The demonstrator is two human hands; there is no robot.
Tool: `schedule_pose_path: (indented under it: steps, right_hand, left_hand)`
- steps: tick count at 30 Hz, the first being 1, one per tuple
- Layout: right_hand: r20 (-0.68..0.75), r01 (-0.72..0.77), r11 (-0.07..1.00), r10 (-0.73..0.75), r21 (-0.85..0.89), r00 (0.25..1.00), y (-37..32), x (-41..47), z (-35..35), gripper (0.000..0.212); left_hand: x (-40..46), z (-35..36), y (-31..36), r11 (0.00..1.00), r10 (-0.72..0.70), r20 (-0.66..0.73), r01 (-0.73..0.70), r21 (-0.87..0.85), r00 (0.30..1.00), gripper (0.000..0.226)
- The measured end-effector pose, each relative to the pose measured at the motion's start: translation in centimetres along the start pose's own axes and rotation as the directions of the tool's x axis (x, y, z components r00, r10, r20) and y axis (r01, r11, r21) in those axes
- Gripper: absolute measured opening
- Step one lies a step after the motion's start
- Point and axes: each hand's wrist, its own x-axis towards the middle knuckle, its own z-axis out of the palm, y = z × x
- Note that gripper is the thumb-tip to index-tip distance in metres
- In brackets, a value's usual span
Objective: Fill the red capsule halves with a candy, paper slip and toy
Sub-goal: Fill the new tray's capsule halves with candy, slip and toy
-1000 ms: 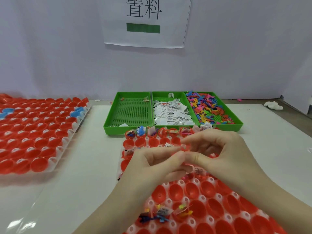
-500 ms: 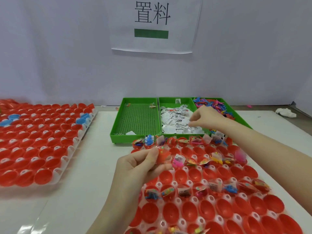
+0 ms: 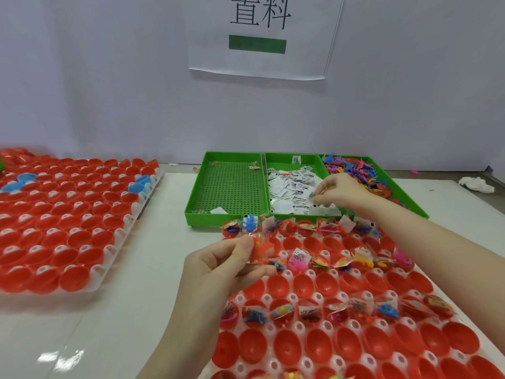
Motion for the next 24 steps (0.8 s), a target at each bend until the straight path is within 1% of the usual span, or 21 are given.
schedule_pose_path:
  steps: [4,6,8,10,11,12,14,15,16,17,20,21,24]
  right_hand:
    - [0.0,0.034,0.962,-0.035,0.271,0.999,-1.0,-2.1,-1.3,0.027]
    - [0.013,0.05,0.929,-0.059,0.368,0.998,-2.0,-3.7,-1.8,0.027]
    - [0.035,0.052,0.895,-0.076,0.444,0.996,-3.4,-6.0,-2.4,0.023]
    - [0.115,0.049,0.842,-0.131,0.538,0.985,-4.7,-9.1,-2.7,0.025]
    - [0.169,0.043,0.814,-0.172,0.579,0.971,-5.2,-10.8,-2.8,0.029]
    - [0.221,0.035,0.793,-0.212,0.609,0.952,-5.6,-12.5,-2.8,0.028]
    - [0.277,0.042,0.779,-0.272,0.625,0.922,-6.3,-15.9,-2.5,0.022]
    - [0.28,0.06,0.784,-0.291,0.618,0.915,-6.6,-17.3,-2.2,0.027]
    - [0.259,0.09,0.789,-0.304,0.607,0.917,-6.8,-18.4,-1.9,0.032]
    - [0.211,0.121,0.793,-0.301,0.597,0.93,-6.9,-19.1,-1.6,0.032]
    - [-0.003,0.199,0.816,-0.235,0.542,0.972,-6.6,-20.2,-1.2,0.023]
    - [-0.045,0.21,0.824,-0.219,0.526,0.975,-6.4,-20.4,-1.2,0.023]
    - [-0.077,0.247,0.839,-0.24,0.485,0.968,-5.7,-21.3,-1.1,0.025]
  left_hand:
    - [-0.1,0.0,-0.1,1.0,0.002,-0.012,-0.002,-0.004,1.0,0.028]
    - [-0.3,0.2,-0.2,1.0,-0.004,-0.005,0.004,-0.003,1.0,0.028]
    - [-0.4,0.8,-0.3,1.0,-0.005,-0.004,0.005,-0.018,1.0,0.027]
    - [-0.7,1.4,-0.2,0.999,0.003,-0.002,-0.004,-0.034,1.0,0.024]
    - [-0.9,1.7,-0.2,0.999,0.01,0.001,-0.01,-0.039,1.0,0.022]
    - [-1.1,2.0,-0.1,0.999,0.018,0.007,-0.018,-0.043,1.0,0.021]
    - [-1.6,2.7,0.1,0.998,0.043,0.048,-0.041,-0.047,0.998,0.021]
    - [-1.9,3.1,0.2,0.997,0.053,0.08,-0.049,-0.054,0.995,0.022]
    - [-2.3,3.5,0.3,0.997,0.059,0.114,-0.053,-0.058,0.992,0.024]
    - [-2.7,3.8,0.4,0.997,0.059,0.148,-0.051,-0.058,0.987,0.024]
    - [-3.6,4.5,0.4,0.996,0.019,0.199,-0.001,-0.089,0.98,0.021]
    - [-3.8,4.5,0.3,0.996,0.001,0.207,0.017,-0.088,0.978,0.019]
    - [-4.4,4.6,0.1,0.999,-0.013,0.265,0.025,-0.042,0.964,0.019]
